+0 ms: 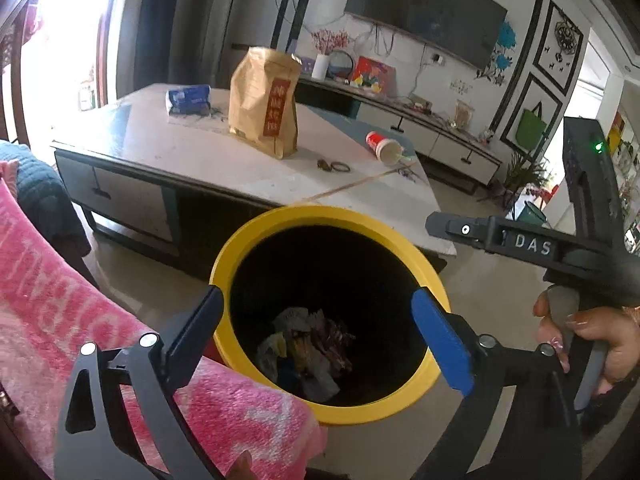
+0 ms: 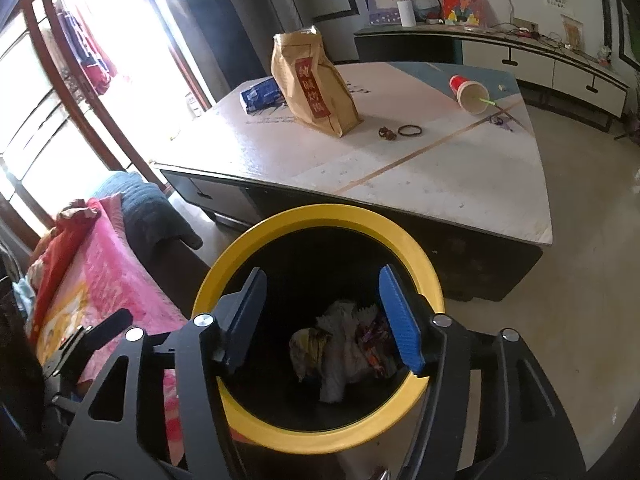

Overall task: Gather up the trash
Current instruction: 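Open both grippers to drop the wrappers into the bin, then move both grippers back to the red tube and chocolate bar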

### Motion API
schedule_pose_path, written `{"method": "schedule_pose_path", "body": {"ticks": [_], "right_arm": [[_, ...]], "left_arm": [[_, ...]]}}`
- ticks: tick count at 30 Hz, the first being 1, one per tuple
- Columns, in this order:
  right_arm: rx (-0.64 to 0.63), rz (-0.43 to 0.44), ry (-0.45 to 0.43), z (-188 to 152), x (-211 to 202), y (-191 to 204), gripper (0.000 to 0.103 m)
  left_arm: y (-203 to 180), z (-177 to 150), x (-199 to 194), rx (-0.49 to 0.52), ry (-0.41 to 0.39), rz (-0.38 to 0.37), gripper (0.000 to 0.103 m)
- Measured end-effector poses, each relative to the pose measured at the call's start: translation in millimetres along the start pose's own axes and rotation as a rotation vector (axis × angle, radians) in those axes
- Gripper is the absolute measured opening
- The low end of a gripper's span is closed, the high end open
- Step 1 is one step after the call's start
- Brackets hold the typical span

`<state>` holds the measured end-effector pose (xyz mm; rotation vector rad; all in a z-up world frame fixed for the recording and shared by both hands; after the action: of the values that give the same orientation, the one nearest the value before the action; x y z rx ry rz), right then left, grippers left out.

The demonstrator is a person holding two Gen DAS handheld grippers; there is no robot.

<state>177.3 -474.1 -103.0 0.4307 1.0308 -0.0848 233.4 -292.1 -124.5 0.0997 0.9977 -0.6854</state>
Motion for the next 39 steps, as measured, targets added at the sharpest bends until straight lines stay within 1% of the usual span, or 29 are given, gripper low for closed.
{"method": "schedule_pose_path", "body": {"ticks": [2, 7, 10, 16, 18, 19, 26, 39], "right_arm": [[-0.005, 0.001, -0.011, 0.0, -2.5, 3.5, 0.060], [-0.038, 0.018, -0.054, 0.4, -12.3, 20.0, 0.066], [-0.061, 0.025, -0.078, -0.6, -17.3, 31.2, 0.072], [-0.118, 0.055, -0.106, -4.3, -24.4, 53.3, 0.075], [-0.142, 0.062, -0.119, -6.3, -27.3, 61.9, 0.080], [-0.149, 0.063, -0.123, -7.2, -28.4, 64.8, 0.081], [-0.204, 0.106, -0.135, -16.9, -34.1, 93.0, 0.082], [-0.329, 0.172, -0.113, -44.9, -34.6, 149.2, 0.083]], "left_arm": [[2.2, -1.4, -8.7, -0.001, -0.023, 0.020, 0.096], [12.2, -6.4, -31.0, -0.024, -0.069, 0.053, 0.096], [21.7, -9.2, -46.0, -0.044, -0.100, 0.079, 0.096], [38.6, -16.7, -72.1, -0.085, -0.139, 0.114, 0.096], [45.7, -20.4, -80.6, -0.105, -0.152, 0.129, 0.096], [49.6, -22.0, -84.3, -0.114, -0.159, 0.137, 0.096], [74.7, -33.5, -112.1, -0.173, -0.211, 0.195, 0.096], [110.5, -54.7, -152.0, -0.247, -0.277, 0.285, 0.096]]}}
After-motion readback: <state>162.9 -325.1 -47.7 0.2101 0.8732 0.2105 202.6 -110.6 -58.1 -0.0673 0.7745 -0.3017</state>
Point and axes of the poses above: each gripper's, at about its wrist camera, not at the fingertips, and x roughly the way its jaws point, y to its left, z to its top, the point moved 4 cm from there along x, roughly the way its jaws point, and after that the axes turned 13 degrees about y, right-handed, at the moved point
